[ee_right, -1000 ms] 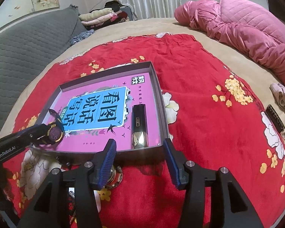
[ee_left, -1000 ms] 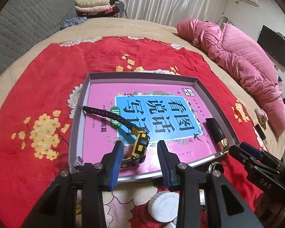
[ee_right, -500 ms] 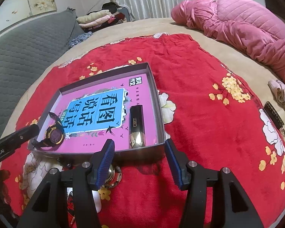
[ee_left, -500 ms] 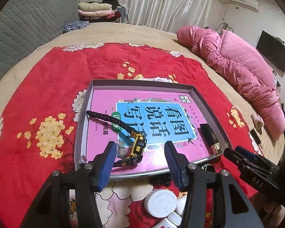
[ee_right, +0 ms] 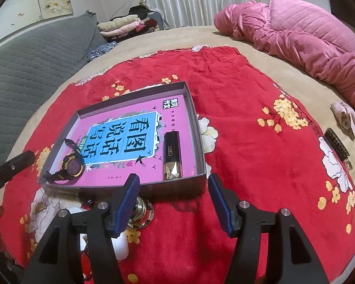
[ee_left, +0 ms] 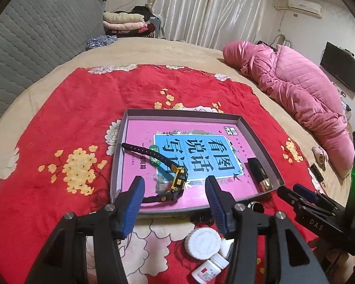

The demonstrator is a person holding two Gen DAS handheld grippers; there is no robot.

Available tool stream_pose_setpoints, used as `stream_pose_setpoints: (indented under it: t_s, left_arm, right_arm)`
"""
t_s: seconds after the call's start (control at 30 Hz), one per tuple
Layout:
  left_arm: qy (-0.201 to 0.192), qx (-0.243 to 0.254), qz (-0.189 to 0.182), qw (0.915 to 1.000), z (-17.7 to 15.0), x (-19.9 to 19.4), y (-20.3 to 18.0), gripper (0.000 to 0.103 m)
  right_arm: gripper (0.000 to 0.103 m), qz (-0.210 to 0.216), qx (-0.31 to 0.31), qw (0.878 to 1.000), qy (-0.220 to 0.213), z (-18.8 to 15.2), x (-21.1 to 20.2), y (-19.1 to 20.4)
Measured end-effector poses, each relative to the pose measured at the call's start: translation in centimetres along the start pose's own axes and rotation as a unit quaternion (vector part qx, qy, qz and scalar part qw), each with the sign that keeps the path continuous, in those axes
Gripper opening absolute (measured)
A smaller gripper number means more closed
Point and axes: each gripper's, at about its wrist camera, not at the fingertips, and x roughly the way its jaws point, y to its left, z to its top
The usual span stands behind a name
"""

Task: Organize rigid objects
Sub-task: 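Withdraw both open tools from the box back toward the remaining objects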

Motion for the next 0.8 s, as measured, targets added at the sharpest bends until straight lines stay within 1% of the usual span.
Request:
stream_pose_setpoints:
  t_s: [0.17,0.23,0.33,0.6,0.7,0.8]
  left_arm:
    - [-0.001,-0.004,-0.002,1.0,-0.5,-0.9,0.2,0.054]
    - [0.003,-0.005,-0.006,1.0,-0.8,-1.2,0.3,0.056]
    - [0.008,-0.009,-0.013,0.9998,-1.3,-1.4,0.5,0.056]
    - [0.007,0.005,-0.012,0.9999,-2.2,-2.1,-0.2,0.058]
    - [0.011,0.0,-0.015,0.9998,-2.6,-2.2,0.0,0.058]
    - [0.015,0.001,-0.013,0.9998,-2.9,-2.3,0.1,0.058]
  right_arm:
    - [0.063,0.002,-0.006,1.0,-0.004,-0.2,-0.7,0.5]
    - [0.063,0.002,-0.007,1.0,-0.004,-0.3,-1.0,0.7]
    - [0.063,0.002,-0.009,1.0,-0.006,-0.4,-1.4,0.8]
    - [0.064,-0.002,-0.014,1.0,-0.011,-1.0,-2.5,1.0]
    - [0.069,-0.002,-0.017,1.0,-0.012,-1.3,-2.9,1.1]
    - [0.07,-0.005,-0.021,1.0,-0.01,-1.8,-3.3,1.1]
